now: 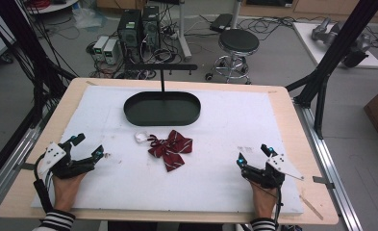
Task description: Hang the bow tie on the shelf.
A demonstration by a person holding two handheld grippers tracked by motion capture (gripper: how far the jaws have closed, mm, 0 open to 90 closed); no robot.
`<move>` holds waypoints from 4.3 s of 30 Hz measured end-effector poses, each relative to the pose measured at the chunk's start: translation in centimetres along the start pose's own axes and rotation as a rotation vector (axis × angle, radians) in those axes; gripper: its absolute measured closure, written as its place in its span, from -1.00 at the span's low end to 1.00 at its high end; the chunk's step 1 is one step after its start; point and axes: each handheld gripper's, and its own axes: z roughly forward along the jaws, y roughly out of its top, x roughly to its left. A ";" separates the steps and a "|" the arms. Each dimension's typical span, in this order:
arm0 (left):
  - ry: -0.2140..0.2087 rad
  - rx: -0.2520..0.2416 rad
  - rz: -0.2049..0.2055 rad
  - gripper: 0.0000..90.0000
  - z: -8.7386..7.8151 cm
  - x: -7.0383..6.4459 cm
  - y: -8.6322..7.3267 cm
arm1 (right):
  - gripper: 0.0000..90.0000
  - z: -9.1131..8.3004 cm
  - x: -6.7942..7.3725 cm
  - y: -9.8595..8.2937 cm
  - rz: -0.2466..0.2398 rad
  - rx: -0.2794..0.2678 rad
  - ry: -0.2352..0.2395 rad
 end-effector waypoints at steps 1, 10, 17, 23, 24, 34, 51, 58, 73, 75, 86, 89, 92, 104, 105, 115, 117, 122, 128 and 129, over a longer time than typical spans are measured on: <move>0.000 0.004 0.000 -0.69 0.0 0.0 0.0 | -0.81 0.0 0.0 0.0 -0.005 -0.002 0.000; 0.010 0.004 -0.008 -0.69 0.0 0.0 0.0 | -0.81 0.0 0.1 0.0 -0.012 0.002 0.003; 0.025 0.002 -0.003 -0.70 0.0 -0.1 0.0 | -0.81 0.0 0.1 0.0 -0.004 0.001 0.000; 0.021 0.006 -0.003 -0.70 0.0 0.0 0.0 | -0.81 0.0 0.1 0.0 -0.009 0.003 0.000; 0.021 0.006 -0.003 -0.70 0.0 0.0 0.0 | -0.81 0.0 0.0 0.0 -0.011 0.002 0.002; -0.020 0.036 0.019 -0.71 0.6 -0.2 1.8 | -0.81 0.0 0.1 0.0 -0.006 0.005 0.002; -0.077 0.166 0.110 -0.71 4.7 -1.1 7.8 | -0.81 0.0 0.1 0.0 -0.006 0.004 0.003; -0.098 0.239 0.129 -0.71 6.9 -1.6 8.7 | -0.81 0.0 0.0 0.0 -0.011 0.003 0.002; -0.106 0.466 0.146 -0.69 12.0 -2.3 9.8 | -0.81 0.0 0.1 0.0 -0.010 0.002 0.002; -0.095 0.501 0.148 -0.69 12.5 -2.2 9.6 | -0.81 0.0 0.1 0.0 -0.011 0.002 0.002; -0.067 0.639 0.145 -0.61 14.4 -2.1 9.0 | -0.81 0.0 0.1 0.0 -0.003 0.003 -0.001; -0.091 0.660 0.139 -0.61 14.8 -2.1 8.5 | -0.81 0.0 0.0 0.0 -0.006 -0.002 -0.001; -0.088 0.707 0.132 -0.61 15.3 -2.2 7.9 | -0.81 0.0 0.0 0.0 -0.005 -0.002 -0.001; -0.115 0.805 0.088 -0.53 16.0 -2.4 6.1 | -0.81 0.0 0.0 0.0 -0.002 -0.004 -0.001; -0.117 0.810 0.087 -0.53 16.1 -2.4 6.0 | -0.81 0.0 0.0 0.0 -0.002 -0.004 -0.001; -0.156 0.875 0.055 -0.36 16.9 -2.7 5.4 | -0.81 0.0 0.0 0.0 -0.002 -0.006 -0.005; -0.155 0.880 0.051 -0.32 17.0 -2.8 5.4 | -0.81 -0.1 0.0 0.0 -0.002 -0.005 -0.005; -0.139 0.941 -0.007 -0.22 17.7 -2.8 5.0 | -0.81 0.0 0.0 0.0 -0.006 -0.008 -0.005; -0.124 0.983 -0.030 -0.10 18.3 -3.0 5.3 | -0.81 -0.1 0.0 0.0 -0.002 -0.007 -0.003; -0.117 1.000 -0.029 -0.09 18.5 -3.1 5.4 | -0.81 -0.1 0.0 0.0 -0.001 -0.006 -0.004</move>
